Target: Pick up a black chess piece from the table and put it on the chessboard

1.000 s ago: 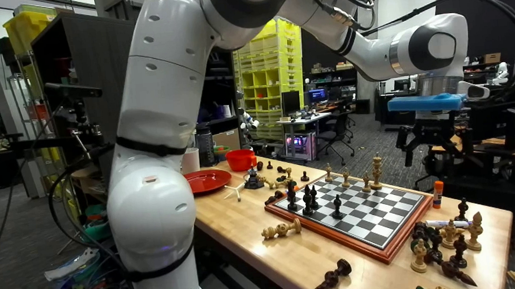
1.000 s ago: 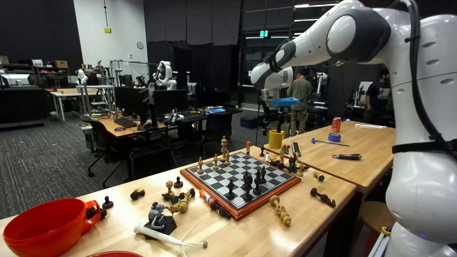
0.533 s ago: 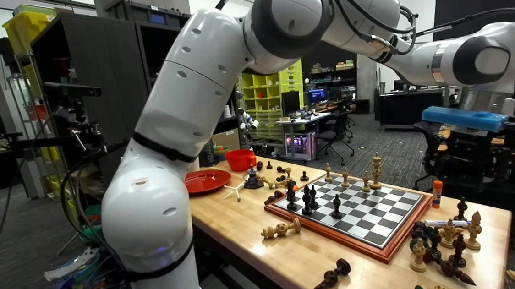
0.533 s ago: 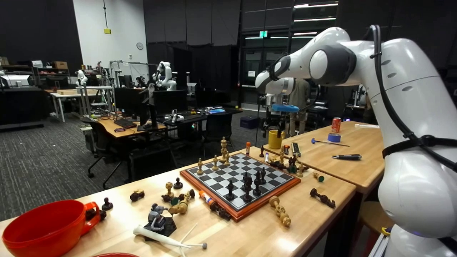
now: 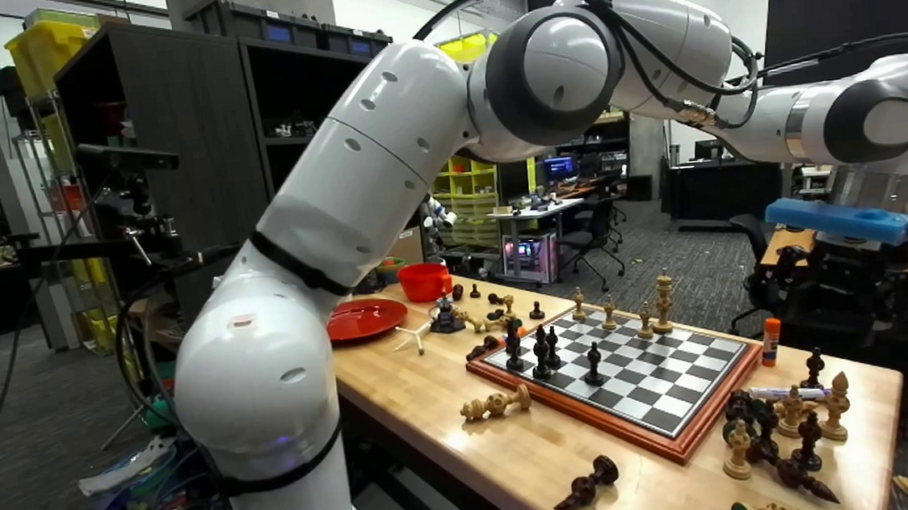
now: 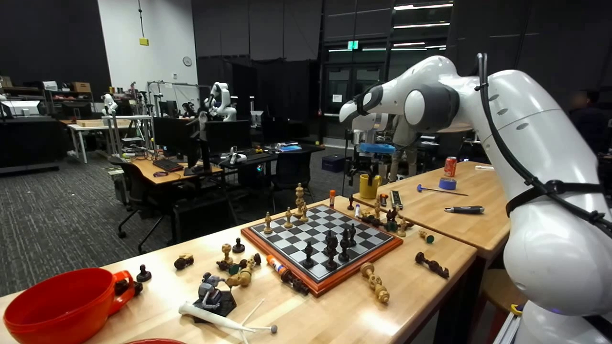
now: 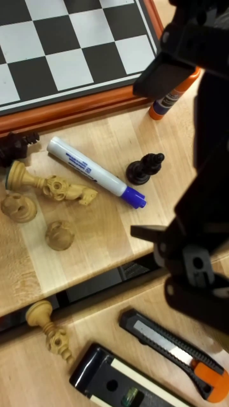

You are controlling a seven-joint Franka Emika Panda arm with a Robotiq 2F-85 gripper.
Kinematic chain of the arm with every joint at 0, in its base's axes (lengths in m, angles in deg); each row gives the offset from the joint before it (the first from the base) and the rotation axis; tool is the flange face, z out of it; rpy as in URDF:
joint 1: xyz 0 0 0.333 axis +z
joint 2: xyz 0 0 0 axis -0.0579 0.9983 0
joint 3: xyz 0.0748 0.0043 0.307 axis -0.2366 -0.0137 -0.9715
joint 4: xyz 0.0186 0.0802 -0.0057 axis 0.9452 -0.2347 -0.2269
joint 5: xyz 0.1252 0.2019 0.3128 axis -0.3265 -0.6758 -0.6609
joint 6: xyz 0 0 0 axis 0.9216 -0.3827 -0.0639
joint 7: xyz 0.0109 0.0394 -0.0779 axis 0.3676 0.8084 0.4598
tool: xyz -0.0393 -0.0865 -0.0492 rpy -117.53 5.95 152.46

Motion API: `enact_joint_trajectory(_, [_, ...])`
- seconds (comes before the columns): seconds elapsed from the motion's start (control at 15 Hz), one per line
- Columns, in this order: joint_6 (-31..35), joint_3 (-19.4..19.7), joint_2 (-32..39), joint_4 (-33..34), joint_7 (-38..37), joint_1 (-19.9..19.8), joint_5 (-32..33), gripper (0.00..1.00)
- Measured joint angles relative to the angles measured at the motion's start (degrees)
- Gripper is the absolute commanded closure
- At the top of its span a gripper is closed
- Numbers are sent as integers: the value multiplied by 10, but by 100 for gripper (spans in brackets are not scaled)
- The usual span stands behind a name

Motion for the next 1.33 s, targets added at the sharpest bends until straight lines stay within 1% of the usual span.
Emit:
enact_joint_trajectory(0.33, [15, 0, 6, -3, 1, 3, 0, 0])
enact_joint_trajectory(0.73, [18, -8, 32, 1, 2, 9, 0, 0])
enact_joint_trajectory(1.33, [19, -14, 63, 33, 2, 6, 3, 0])
